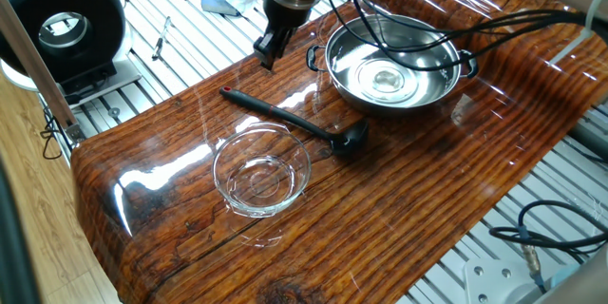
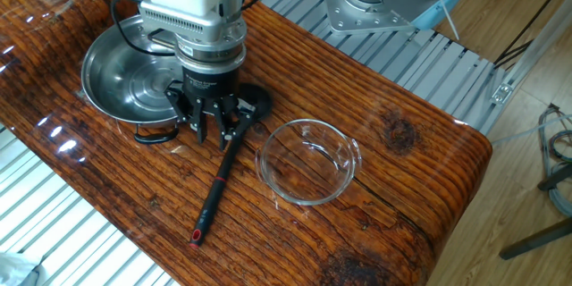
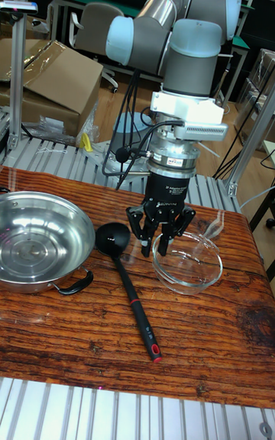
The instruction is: Scoop water with a large spoon from one bowl to another
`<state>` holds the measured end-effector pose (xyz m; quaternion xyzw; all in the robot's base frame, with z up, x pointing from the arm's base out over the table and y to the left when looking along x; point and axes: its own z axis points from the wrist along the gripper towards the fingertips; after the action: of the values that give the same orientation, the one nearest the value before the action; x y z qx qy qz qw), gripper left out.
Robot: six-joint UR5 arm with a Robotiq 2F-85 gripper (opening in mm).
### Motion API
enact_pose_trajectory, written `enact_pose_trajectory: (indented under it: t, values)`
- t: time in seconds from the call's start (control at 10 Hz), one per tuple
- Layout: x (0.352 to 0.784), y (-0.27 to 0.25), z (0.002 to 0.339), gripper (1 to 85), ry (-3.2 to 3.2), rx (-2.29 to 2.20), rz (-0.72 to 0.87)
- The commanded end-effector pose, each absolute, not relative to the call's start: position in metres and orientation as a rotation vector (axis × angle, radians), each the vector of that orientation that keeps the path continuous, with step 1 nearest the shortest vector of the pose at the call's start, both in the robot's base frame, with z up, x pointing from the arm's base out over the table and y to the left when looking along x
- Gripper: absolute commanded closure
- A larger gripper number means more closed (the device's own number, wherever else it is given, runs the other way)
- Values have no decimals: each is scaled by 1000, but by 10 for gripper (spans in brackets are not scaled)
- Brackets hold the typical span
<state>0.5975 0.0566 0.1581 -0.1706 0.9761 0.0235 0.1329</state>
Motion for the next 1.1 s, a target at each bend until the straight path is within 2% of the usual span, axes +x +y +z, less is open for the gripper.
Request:
enact_pose_trajectory:
  t: [0.0,0.3,0.5,0.7,0.9,1.0]
  values:
    - [594,55,163,520,2843,-446,82]
    - [585,36,179,597,2842,-356,21]
    - [588,29,198,843,2809,-284,-8]
    - [576,25,214,847,2823,-216,-9]
    - [570,36,217,847,2837,-54,83]
    - [563,32,215,847,2851,-38,65]
